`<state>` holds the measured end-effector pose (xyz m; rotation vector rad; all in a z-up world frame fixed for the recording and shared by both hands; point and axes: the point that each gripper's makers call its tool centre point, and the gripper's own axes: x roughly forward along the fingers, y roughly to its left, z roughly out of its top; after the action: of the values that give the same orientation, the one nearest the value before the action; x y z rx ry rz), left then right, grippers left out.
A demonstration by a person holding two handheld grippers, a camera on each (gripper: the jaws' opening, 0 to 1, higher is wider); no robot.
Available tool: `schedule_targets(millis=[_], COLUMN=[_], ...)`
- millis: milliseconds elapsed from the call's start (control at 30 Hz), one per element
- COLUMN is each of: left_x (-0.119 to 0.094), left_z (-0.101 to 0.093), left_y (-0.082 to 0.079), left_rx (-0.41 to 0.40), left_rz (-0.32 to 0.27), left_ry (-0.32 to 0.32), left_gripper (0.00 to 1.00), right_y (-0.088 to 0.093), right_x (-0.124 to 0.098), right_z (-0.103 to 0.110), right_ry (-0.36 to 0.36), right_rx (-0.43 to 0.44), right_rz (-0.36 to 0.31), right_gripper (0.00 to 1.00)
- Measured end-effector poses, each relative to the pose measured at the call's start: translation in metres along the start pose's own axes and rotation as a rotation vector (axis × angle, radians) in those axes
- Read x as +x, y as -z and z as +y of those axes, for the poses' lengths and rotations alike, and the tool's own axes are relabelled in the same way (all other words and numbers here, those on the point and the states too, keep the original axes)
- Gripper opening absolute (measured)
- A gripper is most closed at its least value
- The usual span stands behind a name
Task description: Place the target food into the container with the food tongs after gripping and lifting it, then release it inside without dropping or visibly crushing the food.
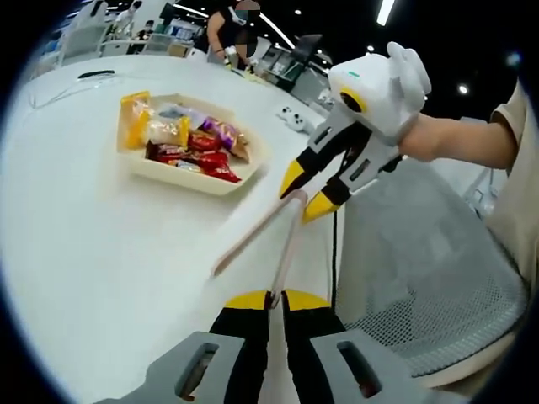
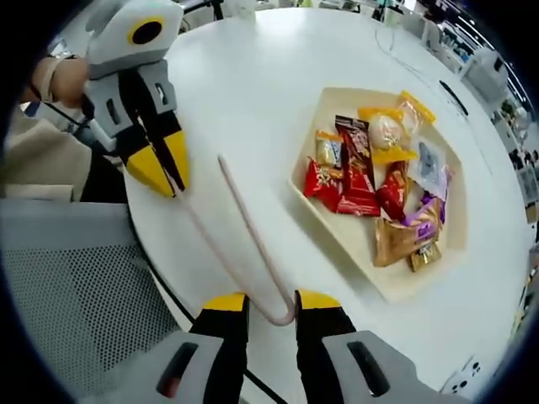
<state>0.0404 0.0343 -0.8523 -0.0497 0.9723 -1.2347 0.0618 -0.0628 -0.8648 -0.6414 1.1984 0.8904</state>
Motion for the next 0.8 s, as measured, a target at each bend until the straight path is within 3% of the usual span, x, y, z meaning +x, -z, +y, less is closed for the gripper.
schedule_targets(millis=[500,800], left_x=[0.0048,0.0058], left_z=[0.0,-0.0009], left_y=[0.0054,0.006], left_rx=[-0.022,-0.033], left_rz=[0.001,-0.008], left_ry=[-0.033,-0.021], left_gripper=[0.04,0.05], right_y=[0.0046,0.0069], right_x=[0.0046,0.0043], right_z=[0.0018,0.0024], right_ry=[0.025,0.03], right_rx=[0.013,0.032], right_rz=[0.009,-0.011], right_gripper=[0.21,0.21])
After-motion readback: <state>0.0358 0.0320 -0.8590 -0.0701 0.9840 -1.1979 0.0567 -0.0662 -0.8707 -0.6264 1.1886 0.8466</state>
